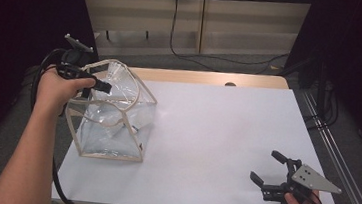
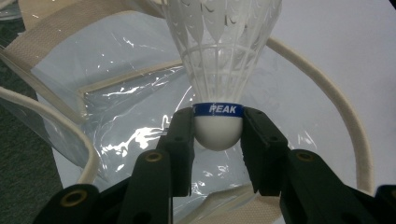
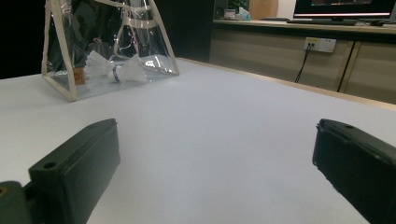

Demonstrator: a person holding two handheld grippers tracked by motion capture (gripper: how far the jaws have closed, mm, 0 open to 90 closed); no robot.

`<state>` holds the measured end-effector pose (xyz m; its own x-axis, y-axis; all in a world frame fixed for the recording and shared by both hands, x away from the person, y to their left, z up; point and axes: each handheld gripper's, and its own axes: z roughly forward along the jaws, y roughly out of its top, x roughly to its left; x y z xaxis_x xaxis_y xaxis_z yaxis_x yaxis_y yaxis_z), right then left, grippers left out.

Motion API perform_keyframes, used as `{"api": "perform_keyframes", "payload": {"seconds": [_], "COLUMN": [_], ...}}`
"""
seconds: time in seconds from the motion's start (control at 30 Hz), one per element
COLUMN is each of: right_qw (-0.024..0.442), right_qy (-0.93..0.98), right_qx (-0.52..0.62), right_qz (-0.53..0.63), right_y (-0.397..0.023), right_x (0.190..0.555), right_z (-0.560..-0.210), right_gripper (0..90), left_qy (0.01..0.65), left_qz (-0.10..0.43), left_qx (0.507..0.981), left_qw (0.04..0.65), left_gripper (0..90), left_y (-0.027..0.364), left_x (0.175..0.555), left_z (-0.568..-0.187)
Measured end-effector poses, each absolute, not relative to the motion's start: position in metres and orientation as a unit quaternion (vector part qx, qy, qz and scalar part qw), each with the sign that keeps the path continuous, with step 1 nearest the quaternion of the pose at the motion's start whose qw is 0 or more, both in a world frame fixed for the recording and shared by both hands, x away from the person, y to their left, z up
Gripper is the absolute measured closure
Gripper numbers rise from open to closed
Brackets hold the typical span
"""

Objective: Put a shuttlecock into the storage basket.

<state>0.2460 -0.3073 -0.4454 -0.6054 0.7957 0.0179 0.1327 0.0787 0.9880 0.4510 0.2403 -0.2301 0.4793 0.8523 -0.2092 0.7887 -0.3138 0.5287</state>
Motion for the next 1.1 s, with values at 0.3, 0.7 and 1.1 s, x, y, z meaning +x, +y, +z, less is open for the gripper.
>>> {"api": "perform_keyframes", "payload": {"seconds": [0.3,0.7,1.1], "right_qw": [0.283,0.283,0.283], "right_qy": [0.679,0.679,0.679], "right_qx": [0.342,0.341,0.341], "right_qz": [0.584,0.586,0.585], "right_y": [-0.308,-0.307,-0.307], "right_x": [0.246,0.246,0.245], "right_z": [-0.445,-0.445,-0.445], "right_gripper": [0.7,0.7,0.7], "left_qy": [0.510,0.515,0.518], "left_qz": [0.057,0.058,0.055], "left_qx": [0.807,0.804,0.802], "left_qw": [0.292,0.292,0.292], "left_gripper": [65.5,65.5,65.5], "left_y": [0.241,0.240,0.238], "left_x": [0.451,0.454,0.458], "left_z": [-0.231,-0.239,-0.247]}}
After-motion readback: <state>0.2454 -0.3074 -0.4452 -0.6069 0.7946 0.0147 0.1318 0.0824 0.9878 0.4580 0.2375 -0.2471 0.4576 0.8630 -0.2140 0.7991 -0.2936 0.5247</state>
